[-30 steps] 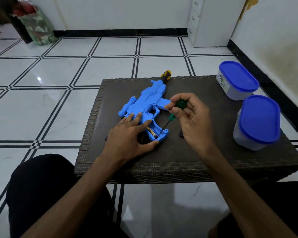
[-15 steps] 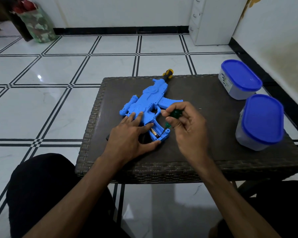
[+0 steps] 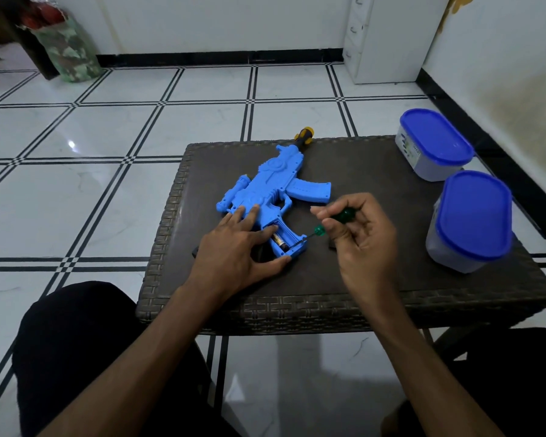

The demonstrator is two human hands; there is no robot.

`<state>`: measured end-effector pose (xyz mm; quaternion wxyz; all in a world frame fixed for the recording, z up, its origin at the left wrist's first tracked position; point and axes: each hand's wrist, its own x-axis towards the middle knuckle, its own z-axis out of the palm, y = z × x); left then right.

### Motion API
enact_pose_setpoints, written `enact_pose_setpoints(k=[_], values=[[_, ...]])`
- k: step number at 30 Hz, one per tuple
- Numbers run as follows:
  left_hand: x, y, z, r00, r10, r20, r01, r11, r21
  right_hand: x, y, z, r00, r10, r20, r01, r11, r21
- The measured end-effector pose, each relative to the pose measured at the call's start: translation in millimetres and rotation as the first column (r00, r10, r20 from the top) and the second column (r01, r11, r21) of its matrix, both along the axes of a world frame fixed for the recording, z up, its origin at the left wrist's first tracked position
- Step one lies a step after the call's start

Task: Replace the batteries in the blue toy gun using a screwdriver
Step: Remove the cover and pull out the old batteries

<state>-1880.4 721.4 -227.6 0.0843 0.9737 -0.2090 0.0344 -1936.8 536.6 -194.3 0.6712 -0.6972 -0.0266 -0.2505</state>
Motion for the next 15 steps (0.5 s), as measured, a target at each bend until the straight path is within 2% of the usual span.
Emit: enact_pose_setpoints(k=[8,13,15], values=[[-1,-1,1,1.0,0.005,-0.003,-0.005,1.0,-0.028,-17,-10,-20,0.993,-0.106,-0.058,0.114,0.983,0.147],[-3,1,-1,1.0,0.004,0.009,-0.003,0.994,-0.108,-14,-13,-5,0.991,-0.132,-0.013,0.133,0.976,0.172],[-4,1,0,1.0,-0.001,0.011,0.003,0.991,-0.132,-6,-17,8,0.994,-0.108,-0.009,0.108,0.987,0.119]])
